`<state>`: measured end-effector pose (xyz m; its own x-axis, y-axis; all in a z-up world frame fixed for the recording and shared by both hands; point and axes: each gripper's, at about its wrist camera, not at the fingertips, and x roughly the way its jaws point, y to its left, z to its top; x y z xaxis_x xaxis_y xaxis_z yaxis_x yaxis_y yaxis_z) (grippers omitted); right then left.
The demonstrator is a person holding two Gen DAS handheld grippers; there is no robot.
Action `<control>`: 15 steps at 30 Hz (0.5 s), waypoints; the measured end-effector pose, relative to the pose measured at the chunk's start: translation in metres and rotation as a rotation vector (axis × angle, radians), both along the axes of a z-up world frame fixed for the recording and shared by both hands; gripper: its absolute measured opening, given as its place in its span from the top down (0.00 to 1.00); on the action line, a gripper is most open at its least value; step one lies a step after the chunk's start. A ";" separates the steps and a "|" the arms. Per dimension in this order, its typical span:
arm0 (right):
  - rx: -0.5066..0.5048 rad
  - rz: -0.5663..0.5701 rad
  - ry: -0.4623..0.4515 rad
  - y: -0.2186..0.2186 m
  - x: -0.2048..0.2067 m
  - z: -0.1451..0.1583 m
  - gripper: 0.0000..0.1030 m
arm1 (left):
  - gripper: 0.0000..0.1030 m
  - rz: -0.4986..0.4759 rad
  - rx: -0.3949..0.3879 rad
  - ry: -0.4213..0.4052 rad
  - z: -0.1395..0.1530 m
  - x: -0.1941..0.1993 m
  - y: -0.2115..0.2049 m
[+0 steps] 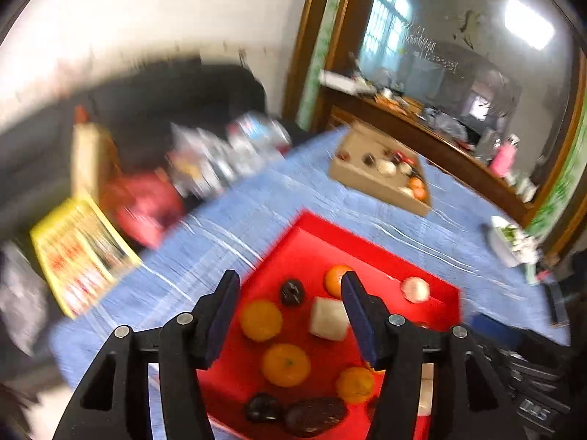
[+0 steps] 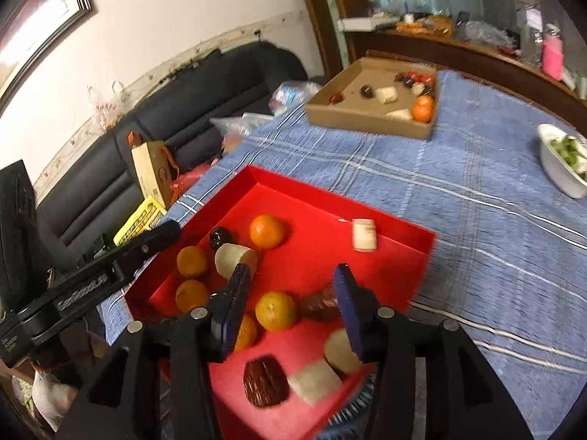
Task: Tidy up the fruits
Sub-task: 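Lift both open tools away from the red tray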
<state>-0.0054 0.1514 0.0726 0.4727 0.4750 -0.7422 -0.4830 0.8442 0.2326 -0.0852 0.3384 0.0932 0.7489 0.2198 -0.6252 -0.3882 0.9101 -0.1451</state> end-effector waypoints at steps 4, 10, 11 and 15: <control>0.001 -0.044 -0.054 -0.028 -0.024 0.011 0.51 | 0.19 0.067 0.199 -0.121 0.032 -0.025 -0.033; 0.013 -0.109 -0.142 -0.070 -0.060 0.031 0.47 | 0.00 0.097 0.333 -0.360 0.069 -0.080 -0.085; 0.018 -0.122 -0.153 -0.079 -0.066 0.035 0.46 | 0.00 0.076 0.313 -0.383 0.070 -0.086 -0.089; 0.016 -0.163 -0.193 -0.102 -0.090 0.040 0.45 | 0.00 -0.039 0.130 -0.346 0.068 -0.084 -0.090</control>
